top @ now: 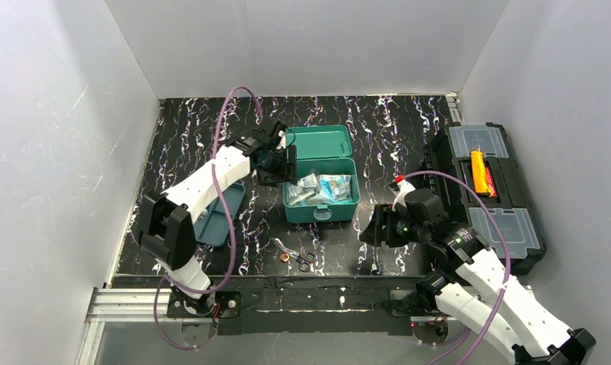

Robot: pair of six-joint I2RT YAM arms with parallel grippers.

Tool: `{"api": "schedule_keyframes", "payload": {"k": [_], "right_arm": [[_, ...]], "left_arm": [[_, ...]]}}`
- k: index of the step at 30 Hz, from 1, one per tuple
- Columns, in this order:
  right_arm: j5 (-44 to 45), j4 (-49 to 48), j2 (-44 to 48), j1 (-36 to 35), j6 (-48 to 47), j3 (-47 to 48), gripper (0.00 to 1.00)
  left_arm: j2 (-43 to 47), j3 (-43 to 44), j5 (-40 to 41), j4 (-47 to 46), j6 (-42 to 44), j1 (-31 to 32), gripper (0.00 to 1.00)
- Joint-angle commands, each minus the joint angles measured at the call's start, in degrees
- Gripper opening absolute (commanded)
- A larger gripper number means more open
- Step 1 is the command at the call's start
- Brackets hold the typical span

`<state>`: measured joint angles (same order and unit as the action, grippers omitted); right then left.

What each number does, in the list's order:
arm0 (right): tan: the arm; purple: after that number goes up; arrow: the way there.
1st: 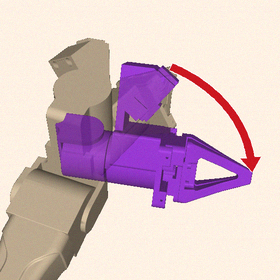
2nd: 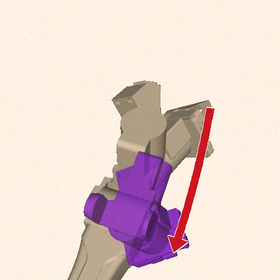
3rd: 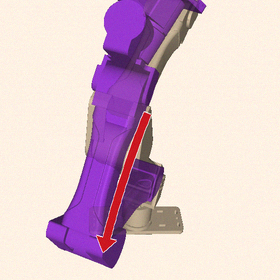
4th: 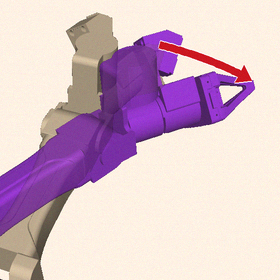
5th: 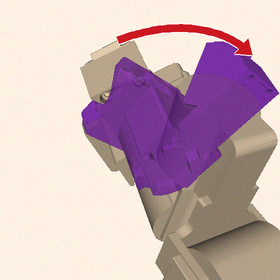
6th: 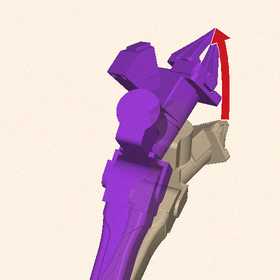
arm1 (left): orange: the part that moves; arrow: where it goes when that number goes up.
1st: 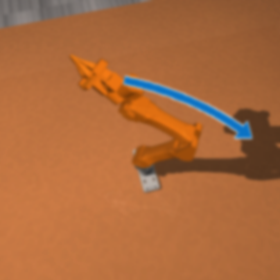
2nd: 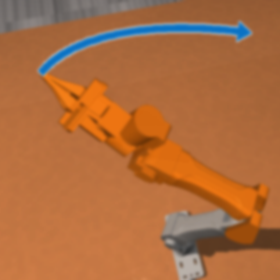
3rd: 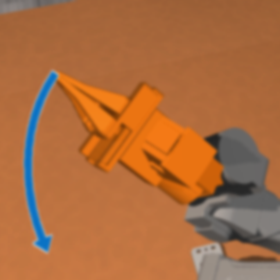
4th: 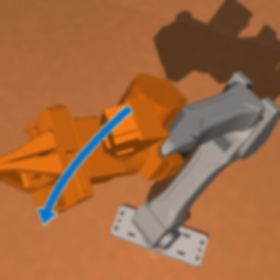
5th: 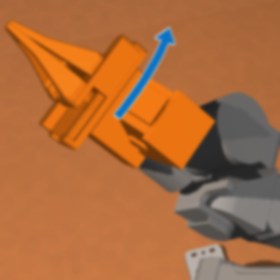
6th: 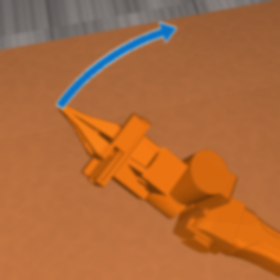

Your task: Organize the medicine kit

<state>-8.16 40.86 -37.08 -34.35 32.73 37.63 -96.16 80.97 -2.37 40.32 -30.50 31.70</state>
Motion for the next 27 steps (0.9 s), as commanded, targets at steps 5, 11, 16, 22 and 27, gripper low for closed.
{"api": "schedule_keyframes", "payload": {"k": [5, 11, 16, 22, 27], "right_arm": [[-4.0, -8.8, -3.1, -7.6, -5.5, 5.0, 0.73], [0.8, -13.6, -6.0, -16.1, -5.6, 5.9, 0.77], [6.5, -13.9, -13.1, -23.3, -6.1, 8.9, 0.78], [13.7, -16.1, -21.2, -32.1, -5.5, 13.2, 0.8], [19.2, -14.9, -31.0, -38.6, -4.9, 19.1, 0.8]], "left_arm": [[13.5, -1.6, 0.5, 0.9, 3.6, 0.0, 0.73], [22.9, -6.5, 3.4, 1.0, 4.8, 0.0, 0.82], [30.9, -10.9, 3.0, 1.1, 6.4, -0.1, 0.96], [40.9, -17.1, 4.6, 1.4, 6.8, -0.1, 0.98], [50.3, -21.9, 9.9, 1.6, 6.8, -0.1, 0.98]]}}
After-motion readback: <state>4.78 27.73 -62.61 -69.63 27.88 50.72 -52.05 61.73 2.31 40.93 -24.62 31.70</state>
